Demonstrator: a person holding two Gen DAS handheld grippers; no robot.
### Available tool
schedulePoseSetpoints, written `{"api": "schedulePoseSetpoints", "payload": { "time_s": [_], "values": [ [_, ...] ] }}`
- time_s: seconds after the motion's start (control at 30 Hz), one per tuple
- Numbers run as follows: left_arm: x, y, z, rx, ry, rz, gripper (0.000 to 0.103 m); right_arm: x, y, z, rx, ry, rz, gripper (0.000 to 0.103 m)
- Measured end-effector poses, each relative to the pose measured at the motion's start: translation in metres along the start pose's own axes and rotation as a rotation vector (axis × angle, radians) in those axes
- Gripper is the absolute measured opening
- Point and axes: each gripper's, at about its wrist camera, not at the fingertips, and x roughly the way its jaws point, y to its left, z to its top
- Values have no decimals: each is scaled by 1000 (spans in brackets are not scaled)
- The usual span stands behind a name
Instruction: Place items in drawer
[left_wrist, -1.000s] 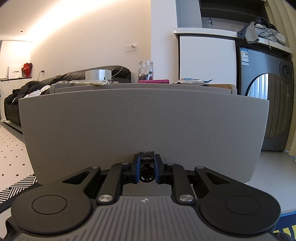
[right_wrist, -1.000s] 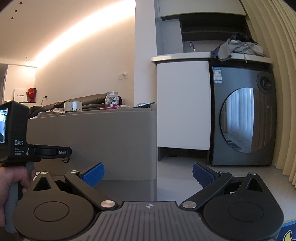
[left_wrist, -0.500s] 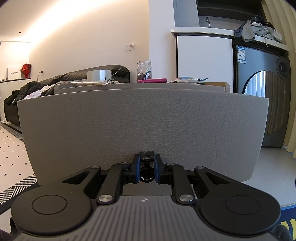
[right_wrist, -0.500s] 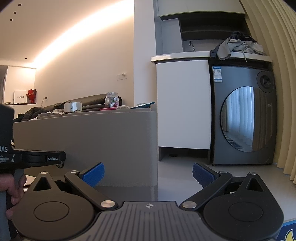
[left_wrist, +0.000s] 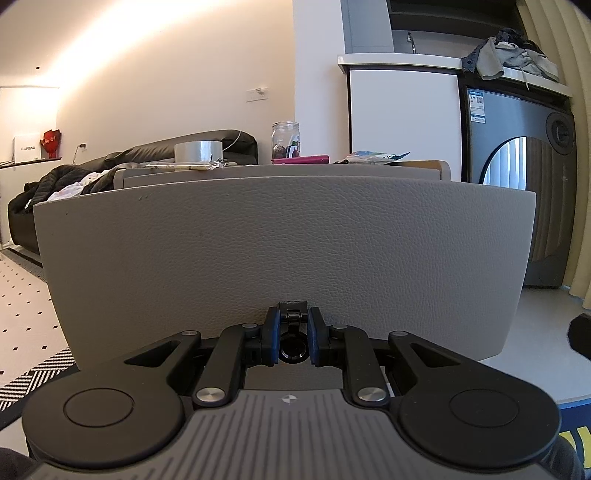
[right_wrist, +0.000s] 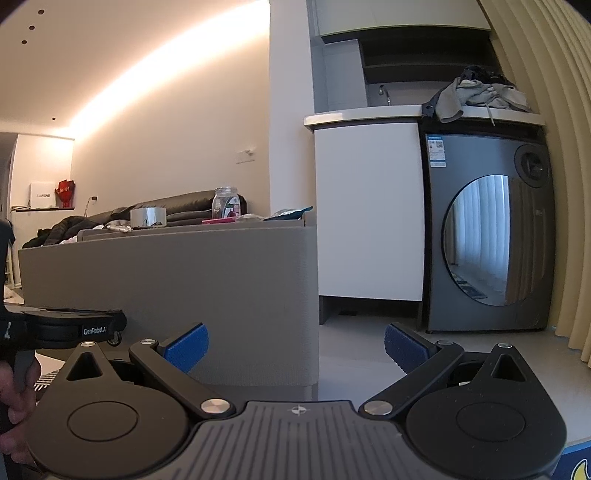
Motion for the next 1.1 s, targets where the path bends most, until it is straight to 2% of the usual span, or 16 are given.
{"api": "schedulePoseSetpoints", "payload": {
  "time_s": [1.1],
  "values": [
    [-28,3,-7,-9,19,-18,17,2,9,3,-15,-7,28,103]
  ]
}}
